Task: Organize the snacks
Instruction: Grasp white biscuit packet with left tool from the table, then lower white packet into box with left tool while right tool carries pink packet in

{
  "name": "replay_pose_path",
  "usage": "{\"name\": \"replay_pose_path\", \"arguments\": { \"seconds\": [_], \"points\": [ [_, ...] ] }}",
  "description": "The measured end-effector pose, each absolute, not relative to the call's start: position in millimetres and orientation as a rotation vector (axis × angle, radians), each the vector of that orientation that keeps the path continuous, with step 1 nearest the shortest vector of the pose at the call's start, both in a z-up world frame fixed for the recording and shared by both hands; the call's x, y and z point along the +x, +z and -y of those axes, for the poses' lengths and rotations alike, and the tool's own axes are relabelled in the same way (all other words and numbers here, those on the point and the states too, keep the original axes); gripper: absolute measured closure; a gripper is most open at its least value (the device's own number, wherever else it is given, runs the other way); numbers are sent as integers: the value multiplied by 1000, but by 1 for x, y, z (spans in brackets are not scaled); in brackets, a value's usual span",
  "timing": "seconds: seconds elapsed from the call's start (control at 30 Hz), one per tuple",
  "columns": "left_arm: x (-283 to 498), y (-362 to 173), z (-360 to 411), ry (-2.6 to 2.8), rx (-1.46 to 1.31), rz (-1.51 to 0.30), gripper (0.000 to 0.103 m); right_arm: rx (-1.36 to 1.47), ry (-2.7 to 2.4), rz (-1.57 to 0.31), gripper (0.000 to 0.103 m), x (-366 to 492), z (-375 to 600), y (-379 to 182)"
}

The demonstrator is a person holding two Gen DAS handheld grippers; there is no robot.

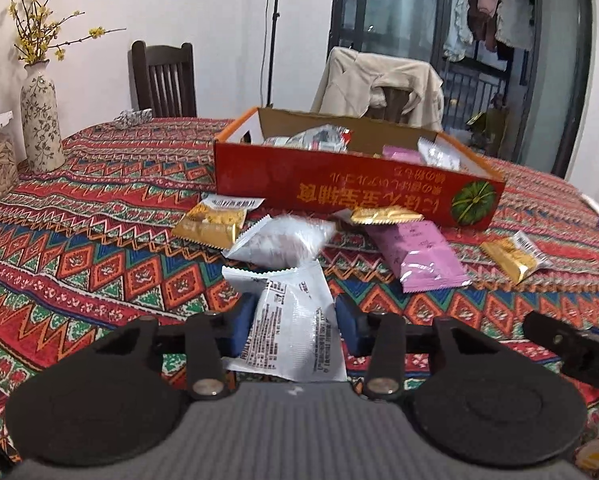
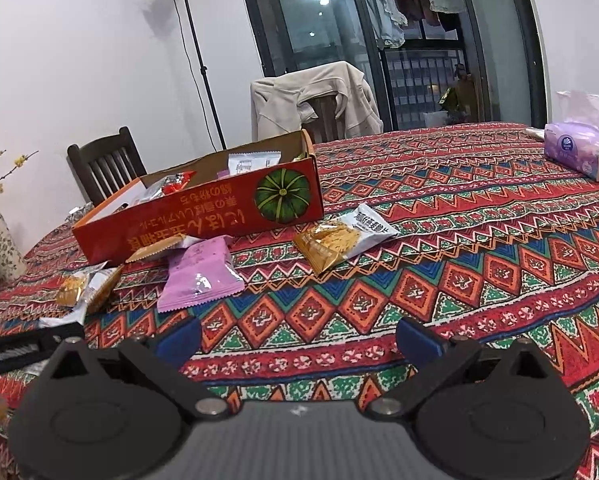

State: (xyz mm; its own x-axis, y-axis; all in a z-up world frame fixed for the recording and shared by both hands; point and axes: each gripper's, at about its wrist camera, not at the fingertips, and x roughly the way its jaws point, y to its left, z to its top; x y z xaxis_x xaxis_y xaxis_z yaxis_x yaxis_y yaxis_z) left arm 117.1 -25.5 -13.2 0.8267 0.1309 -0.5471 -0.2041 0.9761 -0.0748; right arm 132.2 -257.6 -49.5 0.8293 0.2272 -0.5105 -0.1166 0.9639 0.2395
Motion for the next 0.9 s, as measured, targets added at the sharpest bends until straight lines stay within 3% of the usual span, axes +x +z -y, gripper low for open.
{"name": "replay_pose_path", "arguments": {
  "seconds": [0.37,0.73,0.9],
  "points": [
    [114,12,8,92,-210,-481,58,179,189,-570,0,134,253,-50],
    [161,60,-20,4,-160,-424,58,-36,275,-577,0,173,198,-15],
    [195,54,-20,-4,-113,-383,58,-82,266,-601,1,208,165,-14]
  ]
}}
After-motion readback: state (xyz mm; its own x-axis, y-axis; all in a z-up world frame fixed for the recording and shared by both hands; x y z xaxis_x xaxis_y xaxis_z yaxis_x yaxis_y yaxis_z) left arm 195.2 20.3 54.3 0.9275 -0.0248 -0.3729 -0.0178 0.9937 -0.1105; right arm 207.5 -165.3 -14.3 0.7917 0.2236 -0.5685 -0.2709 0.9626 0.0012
